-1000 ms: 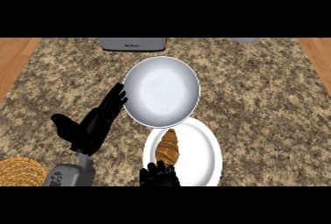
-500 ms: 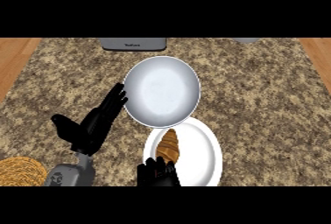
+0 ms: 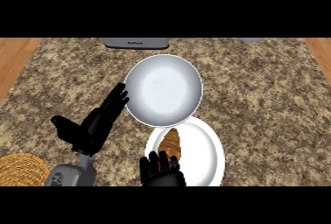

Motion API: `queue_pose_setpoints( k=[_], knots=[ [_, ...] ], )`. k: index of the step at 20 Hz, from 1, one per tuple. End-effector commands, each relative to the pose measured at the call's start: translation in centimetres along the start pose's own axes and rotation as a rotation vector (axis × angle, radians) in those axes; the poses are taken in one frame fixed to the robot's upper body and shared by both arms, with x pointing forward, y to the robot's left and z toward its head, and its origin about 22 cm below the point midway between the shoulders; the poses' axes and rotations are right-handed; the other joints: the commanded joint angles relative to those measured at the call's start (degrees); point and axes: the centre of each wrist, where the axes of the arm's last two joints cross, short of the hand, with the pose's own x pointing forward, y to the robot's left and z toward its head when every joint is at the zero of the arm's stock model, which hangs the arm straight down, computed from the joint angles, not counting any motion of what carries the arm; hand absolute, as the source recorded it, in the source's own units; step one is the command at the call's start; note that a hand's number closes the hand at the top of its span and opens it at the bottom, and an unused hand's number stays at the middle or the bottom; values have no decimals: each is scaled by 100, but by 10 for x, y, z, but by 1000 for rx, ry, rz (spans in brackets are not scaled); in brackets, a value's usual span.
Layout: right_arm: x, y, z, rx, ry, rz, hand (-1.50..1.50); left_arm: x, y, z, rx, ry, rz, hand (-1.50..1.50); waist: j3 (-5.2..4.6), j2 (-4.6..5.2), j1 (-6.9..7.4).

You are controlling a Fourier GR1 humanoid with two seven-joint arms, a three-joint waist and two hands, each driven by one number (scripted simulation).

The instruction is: Pick the tomato from the plate and place it in the bowl

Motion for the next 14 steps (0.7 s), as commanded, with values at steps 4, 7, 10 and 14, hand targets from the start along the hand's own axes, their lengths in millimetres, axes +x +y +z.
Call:
queue_pose_setpoints(
  k=[4,7,10,14],
  knots=[
    [-23,-65,-88,-14,139,-349,150,-1,-6,-3,-15,-17,-20,0,-4,44,93],
    [-37,-60,-147,28,162,-324,150,4,-7,-3,-37,5,-18,0,-4,23,83],
    [-44,-46,-189,48,179,-235,150,2,-11,-6,-30,14,6,0,-5,12,41],
    [-62,-13,-222,126,192,-166,150,10,-5,-7,-20,3,8,0,-4,27,62]
  ],
)
